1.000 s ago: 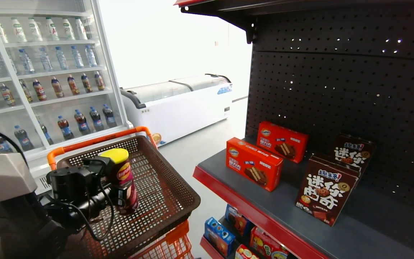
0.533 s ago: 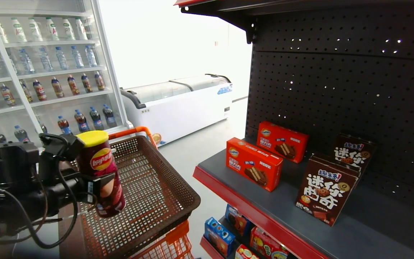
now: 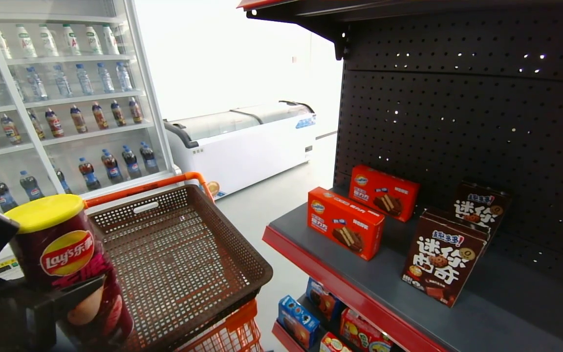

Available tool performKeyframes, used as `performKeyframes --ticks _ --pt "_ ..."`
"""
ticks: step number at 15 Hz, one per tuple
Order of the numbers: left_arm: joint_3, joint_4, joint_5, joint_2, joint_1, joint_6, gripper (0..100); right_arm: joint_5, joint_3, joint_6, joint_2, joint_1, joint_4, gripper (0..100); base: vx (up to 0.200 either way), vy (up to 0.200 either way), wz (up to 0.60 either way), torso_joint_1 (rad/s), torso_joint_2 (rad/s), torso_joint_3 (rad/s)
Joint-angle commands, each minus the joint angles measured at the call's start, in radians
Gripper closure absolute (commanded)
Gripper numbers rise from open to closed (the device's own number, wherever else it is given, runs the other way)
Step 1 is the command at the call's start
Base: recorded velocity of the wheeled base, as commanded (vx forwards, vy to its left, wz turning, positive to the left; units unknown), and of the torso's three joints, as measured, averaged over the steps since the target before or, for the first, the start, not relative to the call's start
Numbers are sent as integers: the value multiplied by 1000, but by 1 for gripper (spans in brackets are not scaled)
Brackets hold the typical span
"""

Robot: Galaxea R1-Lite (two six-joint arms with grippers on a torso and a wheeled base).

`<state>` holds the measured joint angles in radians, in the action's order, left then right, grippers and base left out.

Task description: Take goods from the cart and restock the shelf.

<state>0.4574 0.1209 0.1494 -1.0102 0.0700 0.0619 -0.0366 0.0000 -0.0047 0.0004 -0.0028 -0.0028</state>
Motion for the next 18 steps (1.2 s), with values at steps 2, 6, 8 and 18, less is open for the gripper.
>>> performKeyframes --ticks 2,6,8,18 --pt "15 -4 24 96 145 -2 100 0 0 -1 0 0 0 0 0 0 0 0 0 0" --pt "46 -4 32 91 264 -27 100 0 0 -1 0 0 0 0 0 0 0 0 0 0" --pt "36 -4 174 96 370 -94 100 0 0 -1 0 0 0 0 0 0 0 0 0 0" --pt "150 -15 487 61 459 -185 100 0 0 -1 0 0 0 0 0 0 0 0 0 0"
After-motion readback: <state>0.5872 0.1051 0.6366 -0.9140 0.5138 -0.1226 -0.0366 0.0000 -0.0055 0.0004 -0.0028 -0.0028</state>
